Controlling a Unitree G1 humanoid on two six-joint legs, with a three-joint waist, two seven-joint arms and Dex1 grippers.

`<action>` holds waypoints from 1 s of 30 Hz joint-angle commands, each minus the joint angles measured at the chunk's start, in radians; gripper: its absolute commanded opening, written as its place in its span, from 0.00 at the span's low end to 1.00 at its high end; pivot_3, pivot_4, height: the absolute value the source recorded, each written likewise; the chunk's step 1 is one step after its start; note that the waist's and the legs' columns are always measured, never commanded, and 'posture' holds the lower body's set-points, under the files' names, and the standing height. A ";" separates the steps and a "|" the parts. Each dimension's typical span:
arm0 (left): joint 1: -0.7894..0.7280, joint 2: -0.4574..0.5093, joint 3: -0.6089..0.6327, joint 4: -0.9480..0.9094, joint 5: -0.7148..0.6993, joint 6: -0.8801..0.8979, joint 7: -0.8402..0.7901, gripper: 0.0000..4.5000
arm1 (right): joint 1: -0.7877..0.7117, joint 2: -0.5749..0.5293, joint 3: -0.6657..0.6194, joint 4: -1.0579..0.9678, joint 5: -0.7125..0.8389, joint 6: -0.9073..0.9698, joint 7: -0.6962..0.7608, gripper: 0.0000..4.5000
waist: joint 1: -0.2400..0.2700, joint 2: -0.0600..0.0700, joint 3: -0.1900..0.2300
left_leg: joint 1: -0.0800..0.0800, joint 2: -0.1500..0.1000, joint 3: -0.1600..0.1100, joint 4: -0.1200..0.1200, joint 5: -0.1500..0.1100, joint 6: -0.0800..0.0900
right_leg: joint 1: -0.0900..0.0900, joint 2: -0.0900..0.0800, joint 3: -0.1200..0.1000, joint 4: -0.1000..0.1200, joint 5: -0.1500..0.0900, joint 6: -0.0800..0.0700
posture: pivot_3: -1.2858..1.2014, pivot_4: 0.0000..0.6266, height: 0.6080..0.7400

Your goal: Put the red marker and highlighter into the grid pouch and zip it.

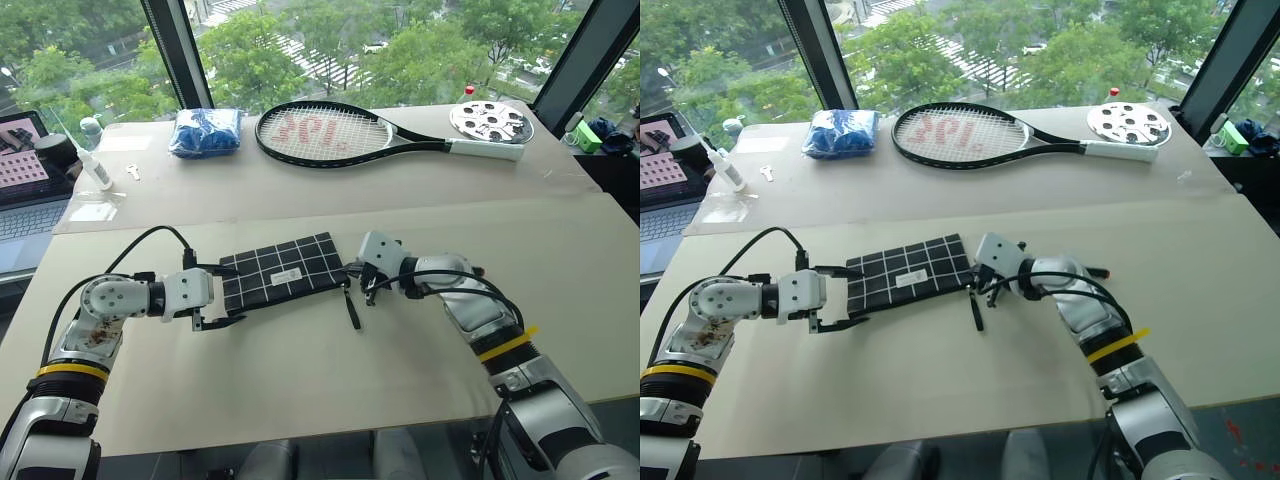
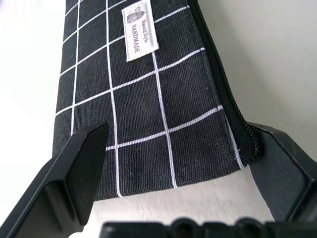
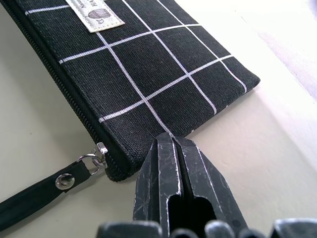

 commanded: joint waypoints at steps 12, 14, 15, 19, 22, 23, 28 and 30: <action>-0.021 -0.011 -0.012 0.080 -0.005 -0.049 -0.021 0.01 | 0.024 -0.001 -0.029 -0.001 -0.013 0.017 0.009 0.00 | -0.002 0.000 0.000 | 0.000 0.001 0.000 0.001 0.000 0.000 | 0.000 0.002 0.001 0.000 0.001 -0.001 | 0.52 0.24 1.00; -0.024 -0.009 -0.009 0.083 -0.004 -0.046 -0.014 0.01 | 0.027 -0.001 -0.034 -0.002 -0.011 0.017 0.009 0.00 | -0.002 0.000 0.000 | 0.000 0.001 0.000 0.001 0.000 0.000 | 0.000 0.002 0.001 0.000 0.001 -0.001 | 0.52 0.24 1.00; -0.026 -0.009 -0.007 0.084 -0.002 -0.045 -0.008 0.01 | 0.028 -0.001 -0.035 -0.003 -0.010 0.017 0.009 0.00 | -0.001 0.000 0.000 | 0.000 0.001 0.000 0.001 0.000 0.000 | 0.000 0.002 0.001 0.000 0.001 -0.001 | 0.52 0.24 1.00; -0.035 -0.006 0.011 0.058 -0.029 0.019 -0.004 0.01 | 0.007 0.031 -0.108 -0.007 0.053 0.023 -0.020 0.00 | -0.002 0.000 0.000 | 0.000 0.001 0.000 0.001 0.000 0.000 | 0.000 0.002 0.001 0.000 0.001 -0.001 | 0.52 0.24 1.00; -0.037 -0.017 0.044 0.016 -0.078 0.102 0.018 0.00 | -0.030 0.043 -0.212 -0.047 0.180 0.151 0.017 0.18 | -0.004 0.000 0.000 | -0.001 0.001 0.000 0.002 0.000 0.000 | -0.001 0.002 0.001 0.000 0.002 -0.001 | 0.52 0.24 1.00; -0.032 -0.019 0.054 -0.001 -0.097 0.130 0.022 0.00 | -0.035 0.028 -0.224 -0.062 0.193 0.175 0.035 0.25 | -0.004 0.000 0.000 | -0.002 0.001 0.000 0.002 0.000 0.000 | -0.002 0.002 0.001 0.000 0.002 -0.001 | 0.52 0.24 1.00; 0.011 -0.030 0.095 -0.084 -0.151 0.224 0.045 0.00 | -0.099 -0.006 -0.357 -0.084 0.305 0.328 0.013 0.65 | -0.005 0.000 0.000 | -0.003 0.001 -0.001 0.002 0.000 0.000 | -0.003 0.002 0.001 0.000 0.002 0.000 | 0.52 0.24 1.00; 0.033 -0.039 0.110 -0.111 -0.164 0.252 0.063 0.00 | -0.147 -0.008 -0.440 -0.061 0.371 0.418 -0.022 0.80 | -0.008 0.000 0.000 | -0.003 0.001 -0.001 0.001 0.000 0.000 | -0.004 0.002 0.001 0.000 0.002 -0.001 | 0.52 0.24 1.00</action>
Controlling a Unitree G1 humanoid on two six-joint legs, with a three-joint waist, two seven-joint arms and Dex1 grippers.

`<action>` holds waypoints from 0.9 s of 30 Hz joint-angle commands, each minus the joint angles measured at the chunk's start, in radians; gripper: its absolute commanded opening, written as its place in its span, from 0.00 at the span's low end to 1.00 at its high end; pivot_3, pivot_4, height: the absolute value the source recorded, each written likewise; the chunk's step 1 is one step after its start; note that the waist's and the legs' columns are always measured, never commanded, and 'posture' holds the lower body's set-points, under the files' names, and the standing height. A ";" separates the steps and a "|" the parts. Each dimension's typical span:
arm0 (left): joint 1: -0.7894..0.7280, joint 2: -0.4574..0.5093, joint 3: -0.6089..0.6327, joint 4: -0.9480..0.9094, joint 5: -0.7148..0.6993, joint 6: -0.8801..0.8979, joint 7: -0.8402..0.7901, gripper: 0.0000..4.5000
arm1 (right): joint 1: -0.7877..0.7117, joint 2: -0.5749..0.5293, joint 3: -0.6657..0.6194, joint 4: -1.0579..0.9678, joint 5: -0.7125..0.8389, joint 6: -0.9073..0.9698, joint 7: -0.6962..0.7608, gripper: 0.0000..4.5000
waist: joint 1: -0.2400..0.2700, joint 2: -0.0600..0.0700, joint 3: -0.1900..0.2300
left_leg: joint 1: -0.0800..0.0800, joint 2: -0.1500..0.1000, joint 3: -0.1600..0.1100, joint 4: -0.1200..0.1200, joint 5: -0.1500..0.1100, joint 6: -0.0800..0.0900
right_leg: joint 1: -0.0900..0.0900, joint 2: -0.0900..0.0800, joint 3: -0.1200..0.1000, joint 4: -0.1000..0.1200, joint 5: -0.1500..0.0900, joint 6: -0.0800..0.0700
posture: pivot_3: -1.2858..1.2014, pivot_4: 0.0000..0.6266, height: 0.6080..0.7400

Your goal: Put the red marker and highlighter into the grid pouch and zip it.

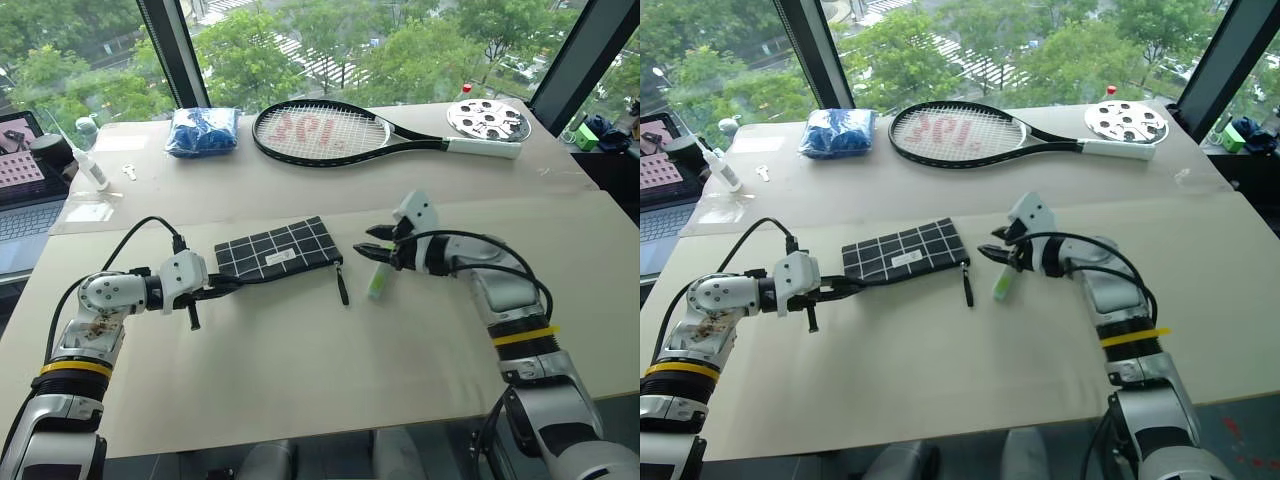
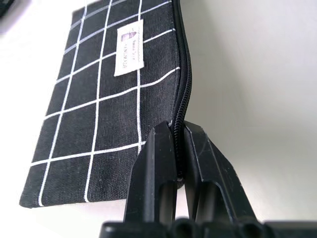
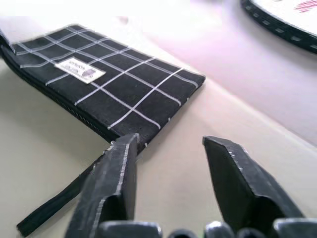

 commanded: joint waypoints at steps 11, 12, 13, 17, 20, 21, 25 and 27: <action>0.088 -0.048 0.101 -0.186 -0.112 0.179 0.107 0.00 | 0.004 -0.045 -0.079 -0.222 0.189 0.310 -0.048 0.94 | 0.002 0.000 0.000 | -0.001 0.000 0.000 0.000 0.000 0.001 | -0.001 0.000 0.001 0.000 0.000 0.000 | 0.52 0.24 1.00; 0.089 -0.054 0.107 -0.196 -0.119 0.191 0.114 0.00 | 0.019 -0.031 -0.068 -0.246 0.191 0.322 -0.065 0.94 | 0.001 0.000 0.000 | -0.001 0.000 0.000 0.000 0.000 0.001 | -0.001 0.000 0.001 0.000 0.000 0.000 | 0.52 0.24 1.00; 0.090 -0.059 0.112 -0.205 -0.126 0.201 0.119 0.00 | 0.036 -0.018 -0.053 -0.269 0.190 0.327 -0.081 0.94 | 0.001 0.000 0.000 | -0.001 0.000 0.000 0.000 0.000 0.001 | -0.001 0.000 0.001 0.000 0.000 0.000 | 0.52 0.24 1.00; 0.098 -0.066 0.111 -0.228 -0.131 0.219 0.132 0.00 | 0.069 0.053 0.033 -0.284 0.133 0.320 -0.171 0.94 | 0.001 0.000 0.000 | -0.001 0.000 0.001 0.000 0.000 0.001 | -0.001 0.000 0.001 0.000 0.000 0.000 | 0.52 0.24 1.00; 0.106 -0.070 0.105 -0.242 -0.129 0.226 0.135 0.00 | 0.060 0.096 0.047 -0.266 0.110 0.324 -0.230 0.94 | 0.003 0.000 0.000 | -0.001 0.000 0.001 0.000 0.000 0.001 | -0.001 0.000 0.001 0.000 0.000 0.000 | 0.52 0.24 1.00; 0.106 -0.071 0.105 -0.243 -0.130 0.228 0.136 0.00 | 0.057 0.103 0.046 -0.261 0.108 0.323 -0.239 0.94 | 0.003 0.000 0.000 | -0.001 0.000 0.001 0.000 0.000 0.001 | -0.001 0.000 0.001 0.000 0.001 0.000 | 0.52 0.24 1.00; 0.100 -0.077 0.113 -0.249 -0.139 0.242 0.144 0.00 | 0.049 0.110 0.040 -0.239 0.095 0.323 -0.266 0.94 | 0.007 0.000 0.000 | -0.001 0.000 0.000 0.000 0.000 0.001 | -0.001 0.000 0.001 0.000 0.001 0.000 | 0.52 0.24 1.00; 0.099 -0.080 0.115 -0.253 -0.142 0.249 0.147 0.00 | 0.049 0.109 0.046 -0.225 0.087 0.316 -0.273 0.94 | 0.006 0.000 0.000 | -0.001 0.000 0.000 0.000 0.000 0.001 | -0.001 0.000 0.001 0.000 0.001 0.000 | 0.52 0.24 1.00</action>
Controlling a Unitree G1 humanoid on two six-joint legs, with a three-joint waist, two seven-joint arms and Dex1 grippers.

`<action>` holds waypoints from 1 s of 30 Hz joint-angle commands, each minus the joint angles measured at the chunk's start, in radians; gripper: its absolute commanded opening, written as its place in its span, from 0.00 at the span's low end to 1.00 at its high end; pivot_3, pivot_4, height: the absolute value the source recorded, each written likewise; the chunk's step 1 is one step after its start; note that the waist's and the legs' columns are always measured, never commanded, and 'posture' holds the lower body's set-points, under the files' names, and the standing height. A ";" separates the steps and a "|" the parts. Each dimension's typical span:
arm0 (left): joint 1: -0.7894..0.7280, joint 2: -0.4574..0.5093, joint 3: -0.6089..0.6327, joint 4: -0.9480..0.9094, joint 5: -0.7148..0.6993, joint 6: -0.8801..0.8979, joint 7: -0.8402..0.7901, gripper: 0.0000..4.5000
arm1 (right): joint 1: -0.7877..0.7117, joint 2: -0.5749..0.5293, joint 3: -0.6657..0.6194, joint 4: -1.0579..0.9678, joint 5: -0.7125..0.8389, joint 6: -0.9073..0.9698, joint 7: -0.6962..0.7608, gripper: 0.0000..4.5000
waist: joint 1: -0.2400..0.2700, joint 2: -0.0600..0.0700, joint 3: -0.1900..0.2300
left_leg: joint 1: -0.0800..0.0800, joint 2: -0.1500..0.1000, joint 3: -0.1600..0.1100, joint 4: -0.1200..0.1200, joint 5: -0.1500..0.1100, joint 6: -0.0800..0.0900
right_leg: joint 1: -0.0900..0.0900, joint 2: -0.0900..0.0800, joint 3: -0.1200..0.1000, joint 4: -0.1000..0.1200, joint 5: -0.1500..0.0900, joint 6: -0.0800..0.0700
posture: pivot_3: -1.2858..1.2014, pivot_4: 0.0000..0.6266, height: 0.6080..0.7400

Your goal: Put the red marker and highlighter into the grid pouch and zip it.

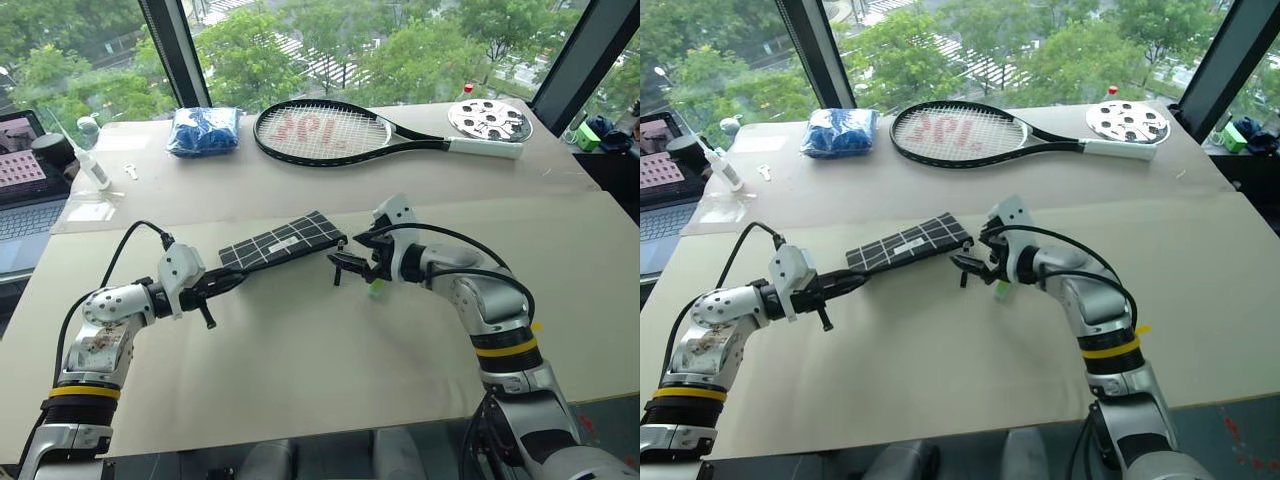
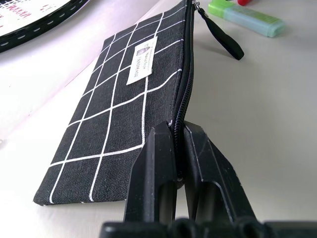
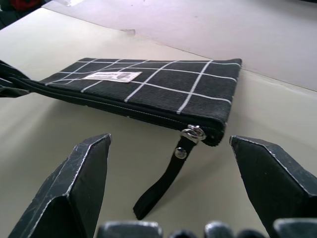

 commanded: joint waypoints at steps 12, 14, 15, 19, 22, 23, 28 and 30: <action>-0.015 -0.029 0.049 -0.087 -0.061 0.066 0.041 0.00 | -0.027 0.054 0.000 0.065 -0.053 -0.057 -0.071 0.94 | -0.005 0.000 0.000 | 0.000 0.000 0.000 0.000 0.000 0.000 | 0.000 0.000 0.000 0.000 0.000 0.000 | 0.52 0.24 1.00; -0.013 -0.032 0.045 -0.091 -0.058 0.065 0.045 0.00 | -0.024 0.079 0.013 0.092 -0.072 -0.088 -0.084 0.94 | -0.005 0.000 0.000 | 0.000 0.000 0.000 0.000 0.000 0.000 | 0.000 0.000 0.000 0.000 0.000 0.000 | 0.52 0.24 1.00; -0.010 -0.035 0.045 -0.097 -0.059 0.068 0.047 0.00 | -0.027 0.092 0.025 0.117 -0.093 -0.115 -0.097 0.94 | -0.005 0.000 0.000 | 0.000 0.000 0.000 0.000 0.000 0.000 | 0.000 0.000 0.000 0.000 0.000 0.000 | 0.52 0.24 1.00; -0.001 -0.041 0.046 -0.112 -0.059 0.074 0.055 0.00 | -0.042 0.127 0.023 0.184 -0.121 -0.175 -0.117 0.94 | -0.005 0.000 0.000 | 0.000 0.000 0.000 0.000 0.000 0.000 | 0.000 0.000 0.000 0.000 0.000 0.000 | 0.52 0.24 1.00; 0.008 -0.044 0.048 -0.123 -0.060 0.078 0.060 0.00 | -0.039 0.130 0.023 0.194 -0.131 -0.207 -0.107 0.79 | -0.006 0.000 0.000 | 0.000 0.000 0.000 0.000 0.000 0.000 | 0.000 0.000 0.000 0.000 0.000 0.000 | 0.52 0.24 1.00; 0.009 -0.045 0.050 -0.125 -0.062 0.082 0.062 0.00 | -0.036 0.126 0.029 0.187 -0.129 -0.212 -0.092 0.70 | -0.006 0.000 0.000 | 0.000 0.000 0.000 0.000 0.000 0.000 | 0.000 0.000 0.000 0.000 0.000 0.000 | 0.52 0.24 1.00; 0.015 -0.051 0.053 -0.135 -0.065 0.090 0.075 0.00 | -0.027 0.116 0.041 0.164 -0.126 -0.220 -0.047 0.31 | -0.006 0.000 0.000 | 0.000 0.000 0.000 0.000 0.000 0.000 | 0.000 0.000 0.000 0.000 0.000 0.000 | 0.52 0.24 1.00; 0.018 -0.055 0.052 -0.137 -0.064 0.089 0.079 0.00 | -0.026 0.117 0.047 0.155 -0.127 -0.218 -0.034 0.19 | -0.007 0.000 0.000 | 0.000 0.000 0.000 0.000 0.000 0.000 | 0.000 0.000 0.000 0.000 0.000 0.000 | 0.52 0.24 1.00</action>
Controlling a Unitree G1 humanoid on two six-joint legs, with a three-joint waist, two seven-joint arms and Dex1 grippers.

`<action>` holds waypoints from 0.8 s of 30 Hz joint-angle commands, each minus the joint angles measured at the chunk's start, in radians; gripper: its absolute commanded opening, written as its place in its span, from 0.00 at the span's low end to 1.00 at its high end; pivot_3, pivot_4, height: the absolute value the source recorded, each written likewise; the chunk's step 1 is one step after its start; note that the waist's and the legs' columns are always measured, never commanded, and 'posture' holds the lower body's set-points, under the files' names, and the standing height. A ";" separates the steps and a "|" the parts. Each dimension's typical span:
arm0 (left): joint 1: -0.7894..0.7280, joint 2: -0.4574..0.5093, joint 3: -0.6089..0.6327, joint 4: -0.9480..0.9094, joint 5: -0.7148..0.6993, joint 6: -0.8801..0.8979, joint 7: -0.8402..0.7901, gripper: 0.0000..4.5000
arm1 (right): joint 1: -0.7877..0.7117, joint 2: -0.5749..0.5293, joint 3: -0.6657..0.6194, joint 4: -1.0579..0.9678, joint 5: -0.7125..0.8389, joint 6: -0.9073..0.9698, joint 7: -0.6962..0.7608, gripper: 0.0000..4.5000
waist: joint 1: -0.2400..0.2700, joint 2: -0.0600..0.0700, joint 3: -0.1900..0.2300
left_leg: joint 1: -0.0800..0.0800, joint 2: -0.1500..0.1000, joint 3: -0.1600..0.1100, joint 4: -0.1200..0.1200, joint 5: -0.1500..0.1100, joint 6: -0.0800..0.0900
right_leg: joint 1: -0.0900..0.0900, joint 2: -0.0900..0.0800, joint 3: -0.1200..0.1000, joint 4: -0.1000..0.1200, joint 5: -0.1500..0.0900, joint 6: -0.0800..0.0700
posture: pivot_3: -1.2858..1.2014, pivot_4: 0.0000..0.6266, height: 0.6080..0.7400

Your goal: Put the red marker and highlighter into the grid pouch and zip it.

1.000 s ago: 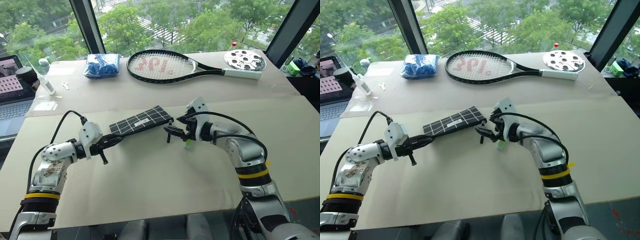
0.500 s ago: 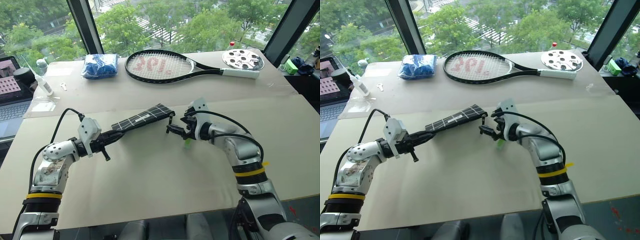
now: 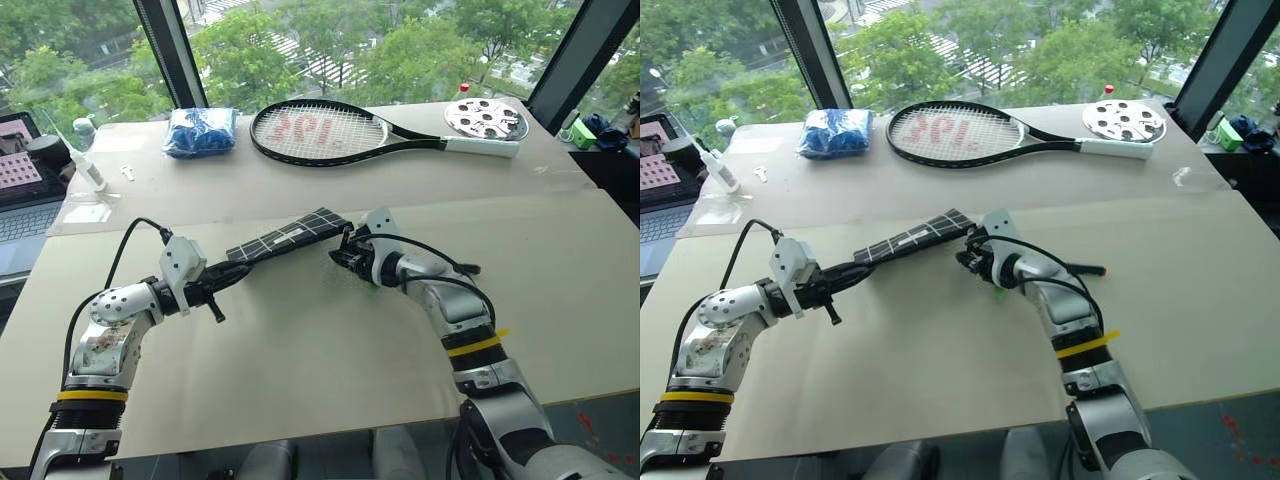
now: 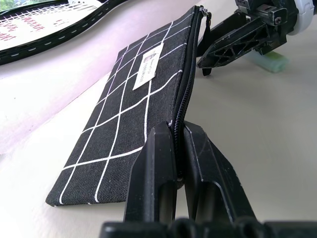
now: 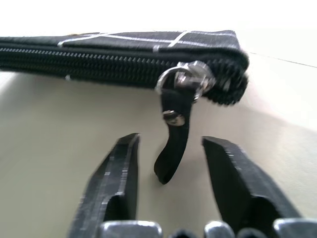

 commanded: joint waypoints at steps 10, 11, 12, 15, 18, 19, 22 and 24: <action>-0.014 -0.030 0.023 -0.019 -0.015 -0.004 0.031 0.00 | -0.013 0.026 0.062 -0.126 0.021 0.027 0.082 0.02 | 0.000 0.000 0.000 | 0.000 0.000 0.000 0.000 0.000 0.000 | 0.000 0.000 0.000 0.000 0.000 0.000 | 0.52 0.24 1.00; -0.015 -0.032 0.022 -0.018 -0.015 -0.004 0.032 0.00 | -0.013 0.027 0.072 -0.137 0.020 0.026 0.090 0.02 | 0.000 0.000 0.000 | 0.000 0.000 0.000 0.000 0.000 0.000 | 0.000 0.000 0.000 0.000 0.000 0.000 | 0.52 0.24 1.00; -0.016 -0.034 0.021 -0.019 -0.014 -0.004 0.033 0.00 | -0.013 0.029 0.079 -0.149 0.019 0.028 0.093 0.02 | 0.000 0.000 0.000 | 0.000 0.000 0.000 0.000 0.000 0.000 | 0.000 0.000 0.000 0.000 0.000 0.000 | 0.52 0.24 1.00; -0.016 -0.036 0.019 -0.018 -0.013 -0.004 0.035 0.00 | -0.032 0.046 0.070 -0.158 0.027 0.027 0.082 0.02 | 0.000 0.000 0.000 | 0.000 0.000 0.000 0.000 0.000 0.000 | 0.000 0.000 0.000 0.000 0.000 0.000 | 0.52 0.24 1.00; -0.014 -0.036 0.019 -0.018 -0.013 -0.004 0.035 0.00 | -0.065 0.057 0.042 -0.150 0.048 0.038 0.082 0.02 | 0.000 0.000 0.000 | 0.000 0.000 0.000 0.000 0.000 0.000 | 0.000 0.000 0.000 0.000 0.000 0.000 | 0.52 0.24 1.00; -0.013 -0.035 0.019 -0.018 -0.014 -0.003 0.035 0.00 | -0.075 0.060 0.036 -0.147 0.056 0.048 0.085 0.02 | 0.000 0.000 0.000 | 0.000 0.000 0.000 0.000 0.000 0.000 | 0.000 0.000 0.000 0.000 0.000 0.000 | 0.52 0.24 1.00; -0.016 -0.035 0.019 -0.012 -0.013 -0.005 0.033 0.00 | -0.085 0.061 0.052 -0.154 0.070 0.069 0.118 0.02 | 0.000 0.000 0.000 | 0.000 0.000 0.000 0.000 0.000 0.000 | -0.001 0.000 0.000 0.000 0.000 0.000 | 0.52 0.24 1.00; -0.021 -0.036 0.017 -0.007 -0.012 -0.006 0.032 0.00 | -0.092 0.068 0.070 -0.156 0.073 0.081 0.131 0.02 | 0.000 0.000 0.000 | 0.000 0.000 0.000 0.000 0.000 0.000 | 0.000 0.000 0.000 0.000 0.000 0.000 | 0.52 0.24 1.00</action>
